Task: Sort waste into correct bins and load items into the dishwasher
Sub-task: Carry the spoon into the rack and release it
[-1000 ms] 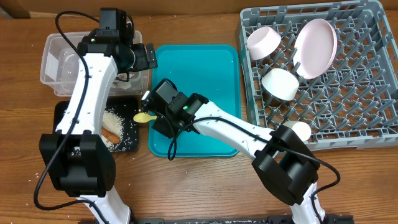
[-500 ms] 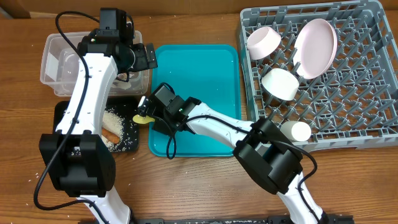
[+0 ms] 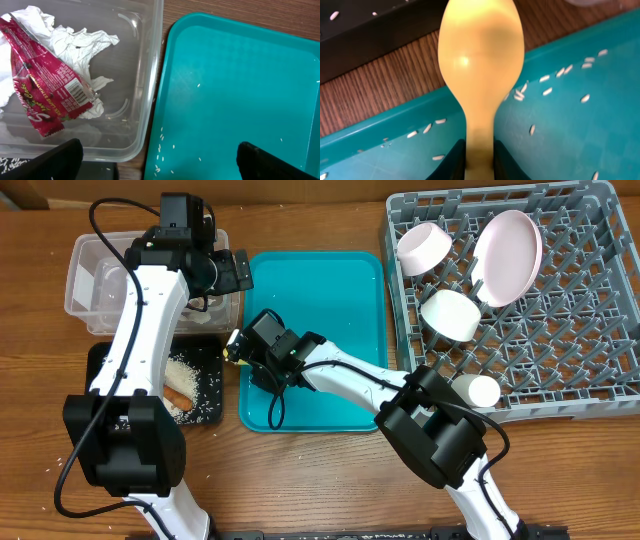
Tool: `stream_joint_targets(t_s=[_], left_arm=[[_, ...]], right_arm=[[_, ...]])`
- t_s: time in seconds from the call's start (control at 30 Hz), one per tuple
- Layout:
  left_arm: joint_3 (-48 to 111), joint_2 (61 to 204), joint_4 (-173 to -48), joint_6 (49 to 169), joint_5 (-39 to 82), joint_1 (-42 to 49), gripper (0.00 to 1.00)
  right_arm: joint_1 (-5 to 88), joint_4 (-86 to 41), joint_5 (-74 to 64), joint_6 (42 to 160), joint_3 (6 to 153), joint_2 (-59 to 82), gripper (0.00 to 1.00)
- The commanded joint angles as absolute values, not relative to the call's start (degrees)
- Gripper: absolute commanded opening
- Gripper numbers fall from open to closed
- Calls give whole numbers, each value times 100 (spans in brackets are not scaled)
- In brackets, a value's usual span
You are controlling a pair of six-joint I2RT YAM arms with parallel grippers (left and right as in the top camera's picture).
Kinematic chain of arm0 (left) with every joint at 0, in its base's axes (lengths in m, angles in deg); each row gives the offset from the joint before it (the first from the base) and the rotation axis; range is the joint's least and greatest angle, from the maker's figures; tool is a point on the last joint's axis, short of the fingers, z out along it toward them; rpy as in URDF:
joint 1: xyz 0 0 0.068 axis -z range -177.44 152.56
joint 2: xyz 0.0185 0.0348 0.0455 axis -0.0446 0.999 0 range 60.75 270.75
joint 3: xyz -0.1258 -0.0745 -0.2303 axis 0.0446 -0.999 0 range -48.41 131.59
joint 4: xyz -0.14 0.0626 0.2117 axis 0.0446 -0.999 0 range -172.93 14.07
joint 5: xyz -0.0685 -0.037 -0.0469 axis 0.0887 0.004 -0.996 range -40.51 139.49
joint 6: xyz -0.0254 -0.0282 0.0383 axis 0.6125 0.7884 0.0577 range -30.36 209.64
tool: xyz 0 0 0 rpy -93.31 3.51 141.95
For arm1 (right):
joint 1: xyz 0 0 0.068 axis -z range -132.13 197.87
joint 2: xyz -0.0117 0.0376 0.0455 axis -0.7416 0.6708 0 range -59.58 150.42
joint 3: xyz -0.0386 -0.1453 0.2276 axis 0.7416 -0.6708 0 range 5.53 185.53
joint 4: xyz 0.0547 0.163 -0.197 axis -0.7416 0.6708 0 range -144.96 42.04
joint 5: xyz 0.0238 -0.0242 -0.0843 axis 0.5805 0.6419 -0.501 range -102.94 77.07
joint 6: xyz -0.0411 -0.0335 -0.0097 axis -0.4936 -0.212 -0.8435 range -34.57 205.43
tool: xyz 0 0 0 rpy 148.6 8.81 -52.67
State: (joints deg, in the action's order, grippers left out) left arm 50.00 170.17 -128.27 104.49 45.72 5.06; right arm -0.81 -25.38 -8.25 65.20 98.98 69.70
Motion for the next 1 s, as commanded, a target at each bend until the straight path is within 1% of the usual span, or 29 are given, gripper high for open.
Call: stream_joint_targets(t_s=[0.0, 0.13, 0.23, 0.33, 0.47, 0.6, 0.67, 0.73, 0.87, 0.97], left_arm=[[5144, 17013, -12818, 10421, 4633, 482, 100], [5144, 17013, -12818, 10421, 4633, 482, 100], [5144, 17013, -12818, 10421, 4633, 482, 100], [5144, 17013, -12818, 10421, 4633, 482, 100], [5144, 17013, -12818, 10421, 4633, 482, 100], [5144, 17013, -12818, 10421, 4633, 482, 100], [5144, 17013, -12818, 10421, 4633, 482, 100], [5144, 17013, -12818, 10421, 4633, 482, 100], [5144, 17013, -12818, 10421, 4633, 482, 100], [5144, 17013, -12818, 10421, 4633, 482, 100]], right_arm=[[-29, -2260, -840, 7106, 9863, 6817, 4], [91, -1762, -829, 7803, 9863, 6222, 4], [264, -1100, -790, 8227, 9863, 5569, 4], [537, -617, -772, 8629, 9863, 4880, 4], [1029, -378, -803, 9265, 9863, 3999, 4], [2192, 142, -1306, 10374, 9863, 3182, 4], [2922, 579, -1633, 11058, 9860, 3077, 4], [3584, 915, -1780, 11462, 9836, 3103, 4], [4605, 990, -1852, 12371, 9504, 3118, 4], [5214, 994, -1845, 13569, 9146, 3118, 4]])
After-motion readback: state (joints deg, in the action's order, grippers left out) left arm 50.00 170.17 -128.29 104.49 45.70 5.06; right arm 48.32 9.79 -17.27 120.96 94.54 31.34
